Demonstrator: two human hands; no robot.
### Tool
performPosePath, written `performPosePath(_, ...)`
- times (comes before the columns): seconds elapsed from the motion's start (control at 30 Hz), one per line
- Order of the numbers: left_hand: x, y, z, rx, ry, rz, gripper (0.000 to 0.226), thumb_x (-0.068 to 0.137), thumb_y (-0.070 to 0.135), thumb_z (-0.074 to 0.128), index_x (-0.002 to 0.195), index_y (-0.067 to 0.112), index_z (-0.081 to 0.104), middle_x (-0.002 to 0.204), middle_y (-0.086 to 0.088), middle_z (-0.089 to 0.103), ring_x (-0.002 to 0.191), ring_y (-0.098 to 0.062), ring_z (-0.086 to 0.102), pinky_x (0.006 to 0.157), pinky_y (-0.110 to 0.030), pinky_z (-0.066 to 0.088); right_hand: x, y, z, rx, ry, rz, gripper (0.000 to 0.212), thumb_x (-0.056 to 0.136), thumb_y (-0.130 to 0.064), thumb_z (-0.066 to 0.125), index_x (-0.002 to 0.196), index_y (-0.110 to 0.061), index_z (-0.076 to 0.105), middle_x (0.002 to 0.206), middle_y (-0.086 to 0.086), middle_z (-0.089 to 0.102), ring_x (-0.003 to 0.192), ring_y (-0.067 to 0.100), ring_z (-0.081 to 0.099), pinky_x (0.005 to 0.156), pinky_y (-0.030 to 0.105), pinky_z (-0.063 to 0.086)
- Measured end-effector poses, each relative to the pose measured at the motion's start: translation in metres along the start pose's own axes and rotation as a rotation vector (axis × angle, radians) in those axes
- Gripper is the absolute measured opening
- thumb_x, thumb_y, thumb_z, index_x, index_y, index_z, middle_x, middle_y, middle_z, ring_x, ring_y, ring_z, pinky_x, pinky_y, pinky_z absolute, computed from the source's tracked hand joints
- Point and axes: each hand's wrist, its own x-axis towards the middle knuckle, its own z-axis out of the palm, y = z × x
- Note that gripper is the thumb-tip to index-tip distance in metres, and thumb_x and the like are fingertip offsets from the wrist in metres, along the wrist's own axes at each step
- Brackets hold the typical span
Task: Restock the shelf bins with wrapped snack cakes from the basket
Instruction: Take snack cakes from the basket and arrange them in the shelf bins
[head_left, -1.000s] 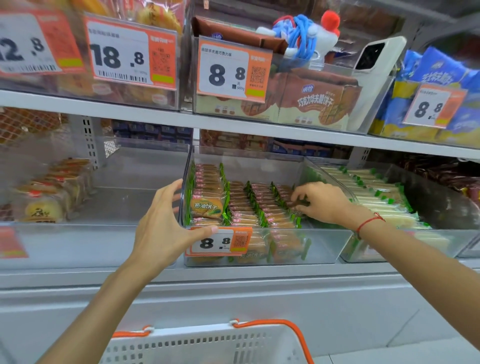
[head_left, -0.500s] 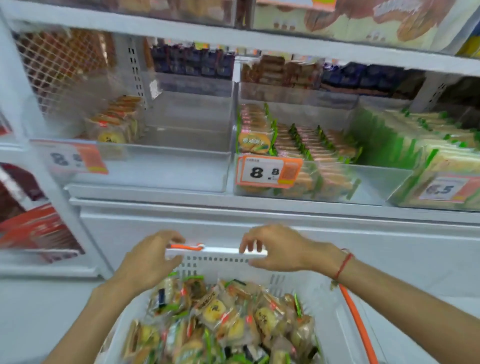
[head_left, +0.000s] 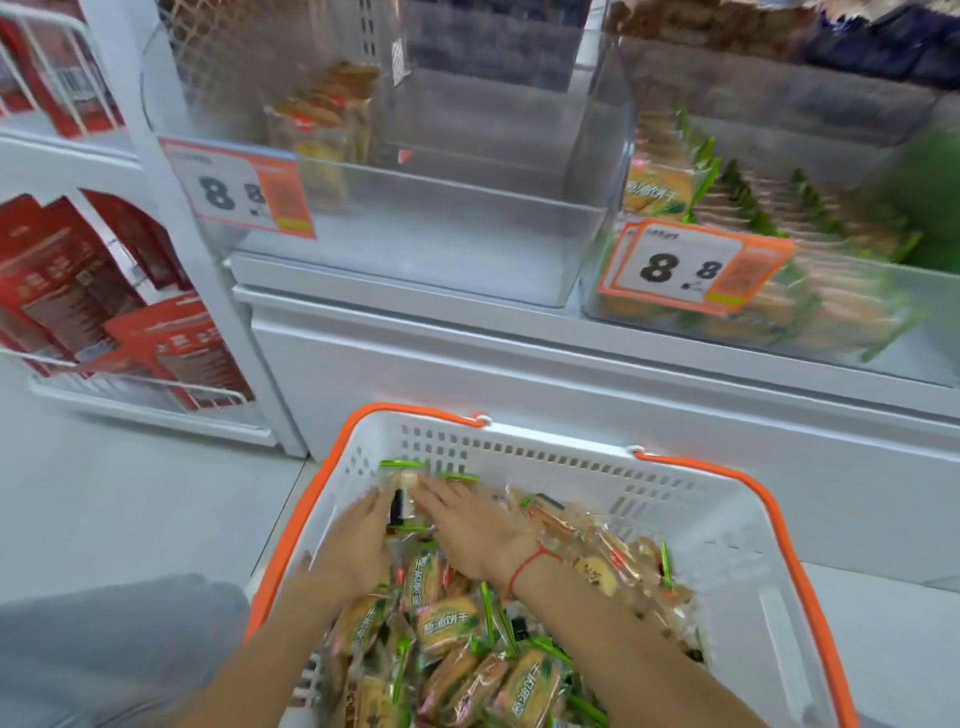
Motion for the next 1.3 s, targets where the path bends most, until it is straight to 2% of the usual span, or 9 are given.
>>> performPosePath(0.13, 0.01, 0.016, -0.006, -0.384, 0.172, -0.196, 0.032, 0.092, -0.01, 0.043, 0.119, 0.004, 0.053, 0.12, -0.023, 0.058, 0.101, -0.033, 0.057, 0.092, -0.041, 0.045, 0.029, -0.013, 0.011, 0.33, 0.042, 0.174, 0.064, 0.095, -0.018, 0.049, 0.15, -0.015, 0.017, 0.155, 0.01, 0.019, 0.141, 0.034, 0.02, 0.115, 0.048, 0.023)
performPosePath(0.3, 0.014, 0.024, -0.012, -0.376, 0.122, -0.288, 0.029, 0.09, 0.0, 0.047, 0.109, 0.006, 0.068, 0.107, -0.014, 0.069, 0.093, -0.026, 0.062, 0.075, -0.028, 0.045, 0.038, -0.013, 0.014, 0.262, 0.028, 0.177, 0.076, 0.079, -0.035, 0.072, 0.141, -0.02, 0.031, 0.138, 0.012, 0.034, 0.127, 0.032, 0.032, 0.104, 0.049, 0.037)
performPosePath(0.4, 0.012, 0.028, -0.017, -0.342, 0.07, -0.284, 0.035, 0.089, -0.002, 0.045, 0.109, 0.011, 0.071, 0.108, -0.014, 0.07, 0.085, -0.017, 0.058, 0.06, -0.021, 0.041, 0.03, -0.007, 0.012, 0.127, 0.153, 0.119, 0.062, 0.082, -0.029, 0.07, 0.136, -0.02, 0.042, 0.13, 0.01, 0.045, 0.12, 0.033, 0.046, 0.098, 0.045, 0.043)
performPosePath(0.6, 0.002, 0.031, -0.021, -0.349, -0.035, -0.211, 0.019, 0.085, 0.008, 0.065, 0.081, 0.027, 0.063, 0.102, -0.009, 0.071, 0.085, -0.023, 0.067, 0.074, -0.026, 0.05, -0.012, 0.011, -0.011, 0.15, 0.169, 0.004, 0.04, 0.094, -0.034, 0.057, 0.133, -0.03, 0.054, 0.125, 0.003, 0.055, 0.109, 0.024, 0.056, 0.082, 0.035, 0.046)
performPosePath(0.77, -0.006, 0.073, -0.041, -0.295, -0.186, 0.031, 0.06, 0.076, 0.01, 0.076, 0.127, 0.026, 0.05, 0.123, 0.005, 0.052, 0.114, -0.02, 0.053, 0.091, -0.027, 0.045, -0.064, 0.025, -0.044, 0.834, 0.21, 0.22, 0.022, 0.092, -0.036, 0.061, 0.107, -0.026, 0.073, 0.101, -0.002, 0.073, 0.089, 0.02, 0.069, 0.083, 0.032, 0.056)
performPosePath(0.93, -0.022, 0.125, -0.076, -0.364, -0.359, 0.235, 0.028, 0.082, 0.018, 0.075, 0.106, 0.022, 0.063, 0.111, 0.003, 0.065, 0.098, -0.013, 0.062, 0.095, -0.033, 0.049, -0.128, 0.038, -0.099, 1.098, 0.199, 0.28, 0.017, 0.095, -0.032, 0.053, 0.099, -0.028, 0.069, 0.087, -0.007, 0.071, 0.076, 0.008, 0.071, 0.075, 0.021, 0.056)
performPosePath(1.0, -0.034, 0.146, -0.093, -0.427, -0.399, 0.279, 0.024, 0.086, 0.025, 0.07, 0.107, 0.031, 0.06, 0.111, 0.012, 0.062, 0.098, -0.002, 0.06, 0.089, -0.018, 0.048, -0.15, 0.047, -0.119, 1.138, 0.219, 0.316, 0.024, 0.096, -0.035, 0.051, 0.103, -0.021, 0.07, 0.085, -0.001, 0.07, 0.077, 0.011, 0.07, 0.079, 0.026, 0.055)
performPosePath(1.07, -0.044, 0.166, -0.106, -0.515, -0.389, 0.291, 0.021, 0.09, 0.031, 0.064, 0.11, 0.034, 0.058, 0.114, 0.014, 0.063, 0.101, 0.003, 0.059, 0.083, -0.007, 0.044, -0.17, 0.053, -0.135, 1.176, 0.246, 0.354, 0.031, 0.097, -0.038, 0.049, 0.105, -0.018, 0.07, 0.087, 0.002, 0.07, 0.078, 0.012, 0.069, 0.082, 0.027, 0.054)
performPosePath(1.3, -0.061, 0.216, -0.122, -0.906, -0.168, 0.32, 0.022, 0.09, 0.027, 0.062, 0.109, 0.018, 0.067, 0.098, 0.002, 0.075, 0.092, -0.01, 0.069, 0.08, -0.015, 0.052, -0.204, 0.06, -0.178, 1.451, 0.413, 0.329, 0.04, 0.082, -0.048, 0.06, 0.096, -0.012, 0.069, 0.092, 0.003, 0.067, 0.083, 0.014, 0.065, 0.081, 0.026, 0.053)
